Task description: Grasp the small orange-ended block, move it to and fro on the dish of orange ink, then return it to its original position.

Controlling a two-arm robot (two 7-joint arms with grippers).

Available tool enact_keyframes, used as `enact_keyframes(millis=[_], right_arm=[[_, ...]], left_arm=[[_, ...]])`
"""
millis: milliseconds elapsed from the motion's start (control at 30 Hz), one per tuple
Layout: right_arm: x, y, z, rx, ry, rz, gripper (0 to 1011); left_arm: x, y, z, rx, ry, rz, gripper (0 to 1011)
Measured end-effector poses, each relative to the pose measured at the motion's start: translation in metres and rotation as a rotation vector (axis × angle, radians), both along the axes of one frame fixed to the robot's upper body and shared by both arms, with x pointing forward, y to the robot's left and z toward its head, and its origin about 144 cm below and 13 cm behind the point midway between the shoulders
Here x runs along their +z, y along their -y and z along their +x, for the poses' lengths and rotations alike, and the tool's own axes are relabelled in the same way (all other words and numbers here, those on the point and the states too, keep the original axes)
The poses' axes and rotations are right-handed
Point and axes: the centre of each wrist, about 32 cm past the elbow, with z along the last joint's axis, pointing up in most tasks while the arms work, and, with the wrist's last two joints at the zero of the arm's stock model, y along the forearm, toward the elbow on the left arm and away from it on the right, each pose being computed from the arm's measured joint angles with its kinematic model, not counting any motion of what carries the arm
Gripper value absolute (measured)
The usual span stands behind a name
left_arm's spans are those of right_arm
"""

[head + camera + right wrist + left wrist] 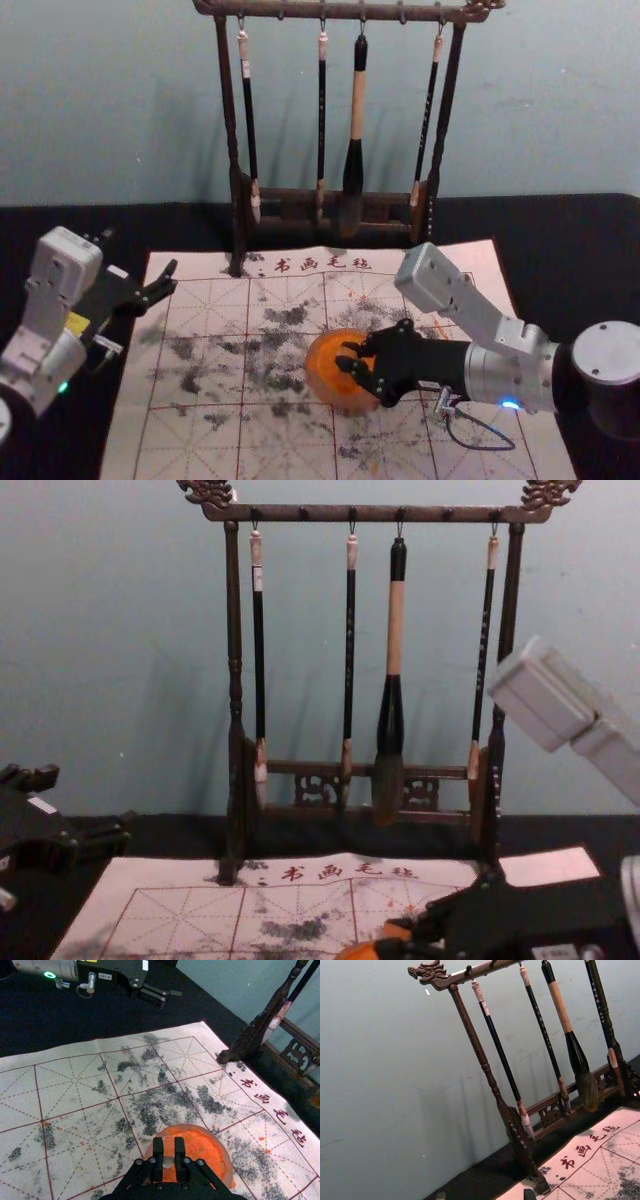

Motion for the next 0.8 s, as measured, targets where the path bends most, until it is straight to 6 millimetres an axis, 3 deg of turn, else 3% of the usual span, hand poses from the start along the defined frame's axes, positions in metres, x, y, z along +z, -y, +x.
enact_keyframes(millis=[800], right_arm=[[0.002, -0.003, 0.012, -0.041, 0.012, -0.006, 82]], left_arm=[[0.000, 0.000, 0.000, 0.000, 0.000, 0.000, 1001]])
